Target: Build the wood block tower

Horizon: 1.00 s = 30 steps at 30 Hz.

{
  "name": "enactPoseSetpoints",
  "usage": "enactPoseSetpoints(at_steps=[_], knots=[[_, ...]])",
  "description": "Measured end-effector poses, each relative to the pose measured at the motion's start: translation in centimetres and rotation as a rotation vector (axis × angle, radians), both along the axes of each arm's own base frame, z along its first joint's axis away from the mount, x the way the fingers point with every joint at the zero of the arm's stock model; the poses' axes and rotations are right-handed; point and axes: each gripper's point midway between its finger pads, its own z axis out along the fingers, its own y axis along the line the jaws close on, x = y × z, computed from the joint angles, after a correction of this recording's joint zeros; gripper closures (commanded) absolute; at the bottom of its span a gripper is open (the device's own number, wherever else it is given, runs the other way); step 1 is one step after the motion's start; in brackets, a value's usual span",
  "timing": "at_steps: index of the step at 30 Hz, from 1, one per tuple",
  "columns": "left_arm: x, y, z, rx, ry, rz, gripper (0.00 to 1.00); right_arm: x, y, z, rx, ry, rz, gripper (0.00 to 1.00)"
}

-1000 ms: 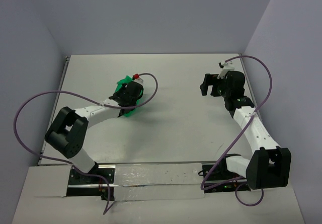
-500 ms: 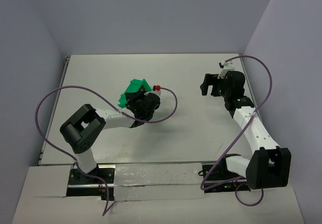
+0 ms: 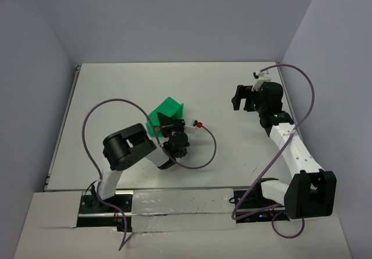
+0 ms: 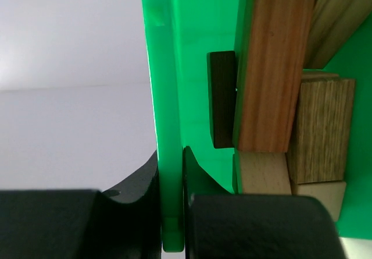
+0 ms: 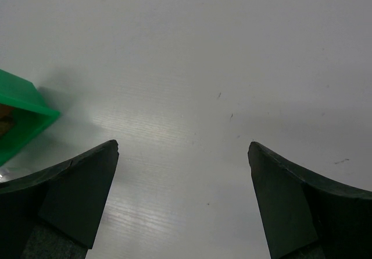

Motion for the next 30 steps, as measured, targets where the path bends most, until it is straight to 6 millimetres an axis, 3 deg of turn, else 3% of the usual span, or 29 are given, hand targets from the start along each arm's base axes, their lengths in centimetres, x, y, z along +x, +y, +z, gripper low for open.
enactPoseSetpoints(at_steps=[10,30], knots=[[-0.6,-2.3,-0.1,0.108,-0.041,-0.042,1.0,0.0,-0.3,0.0,-0.002,0.0,-0.007,0.0],[-2.5,-8.6,-2.1,0.358,-0.015,-0.237,1.0,0.0,-0.6,0.5,0.005,-0.013,-0.009,0.0]])
